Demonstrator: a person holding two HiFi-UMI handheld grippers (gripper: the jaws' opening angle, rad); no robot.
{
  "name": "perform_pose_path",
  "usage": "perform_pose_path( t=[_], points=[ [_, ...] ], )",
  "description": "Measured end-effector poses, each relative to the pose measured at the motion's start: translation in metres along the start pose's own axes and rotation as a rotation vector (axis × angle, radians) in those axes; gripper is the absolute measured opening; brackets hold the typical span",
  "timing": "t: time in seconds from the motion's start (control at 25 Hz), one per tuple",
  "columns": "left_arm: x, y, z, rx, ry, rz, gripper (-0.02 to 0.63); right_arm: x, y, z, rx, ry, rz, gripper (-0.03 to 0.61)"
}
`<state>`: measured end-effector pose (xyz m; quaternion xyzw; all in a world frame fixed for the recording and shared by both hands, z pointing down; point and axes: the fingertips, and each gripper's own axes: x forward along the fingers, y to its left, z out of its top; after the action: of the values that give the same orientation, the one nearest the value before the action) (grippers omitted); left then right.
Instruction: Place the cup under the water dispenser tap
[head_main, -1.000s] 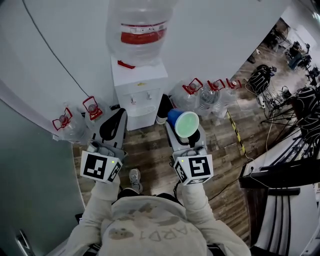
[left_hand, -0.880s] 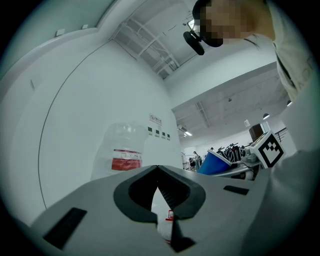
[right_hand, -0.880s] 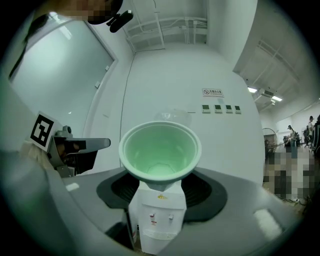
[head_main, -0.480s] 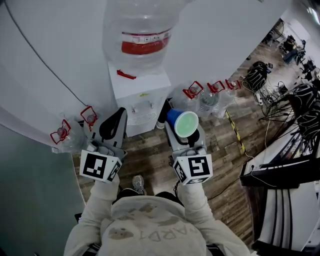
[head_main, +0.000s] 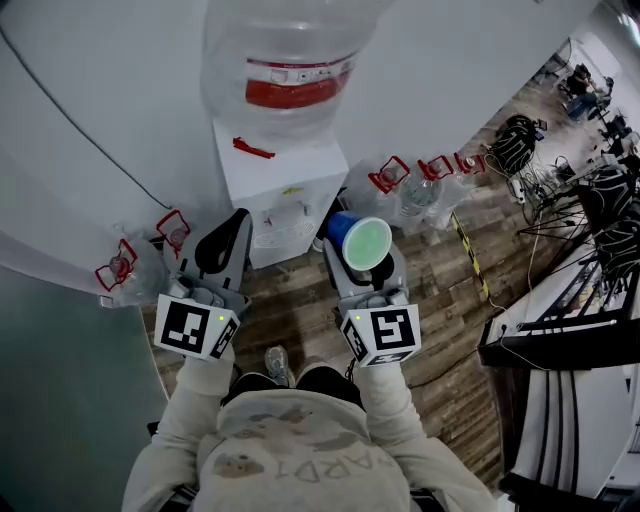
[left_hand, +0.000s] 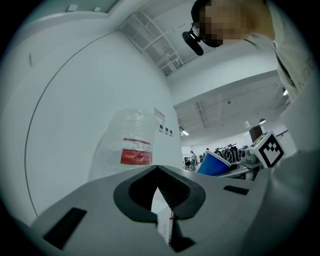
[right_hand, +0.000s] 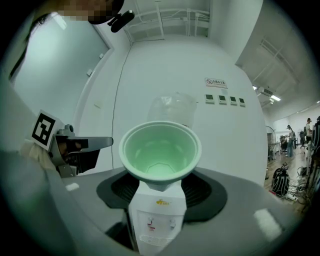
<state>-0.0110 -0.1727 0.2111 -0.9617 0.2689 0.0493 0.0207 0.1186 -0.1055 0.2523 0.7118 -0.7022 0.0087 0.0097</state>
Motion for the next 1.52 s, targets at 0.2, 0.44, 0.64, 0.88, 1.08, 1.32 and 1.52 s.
perform_pose_path(
  t=[0.2,0.44,0.64,0.88,1.08,1.32,1.52],
  points=[
    [0.012,0.007,-0.015,-0.003,0.025,0.008,0.006,0.017,-0.005,-0.019,0.005,0.038,0.021,0.27],
    [0.03,0.011,-0.033,-0.018,0.05,0.031,0.006,0.038,-0.016,-0.047,0.02,0.098,0.062,0.27],
    [0.041,0.017,-0.047,-0.02,0.063,0.056,0.006,0.059,-0.024,-0.073,0.025,0.149,0.105,0.268],
    [0.049,0.022,-0.07,-0.033,0.091,0.099,0.006,0.083,-0.03,-0.106,0.014,0.199,0.164,0.268],
    [0.05,0.027,-0.09,-0.041,0.111,0.137,0.006,0.099,-0.03,-0.14,0.013,0.234,0.21,0.267],
    [0.044,0.034,-0.116,-0.063,0.136,0.19,0.006,0.114,-0.025,-0.181,0.011,0.268,0.257,0.265],
    [0.042,0.039,-0.134,-0.064,0.15,0.206,0.006,0.128,-0.021,-0.212,0.024,0.294,0.283,0.25]
  ],
)
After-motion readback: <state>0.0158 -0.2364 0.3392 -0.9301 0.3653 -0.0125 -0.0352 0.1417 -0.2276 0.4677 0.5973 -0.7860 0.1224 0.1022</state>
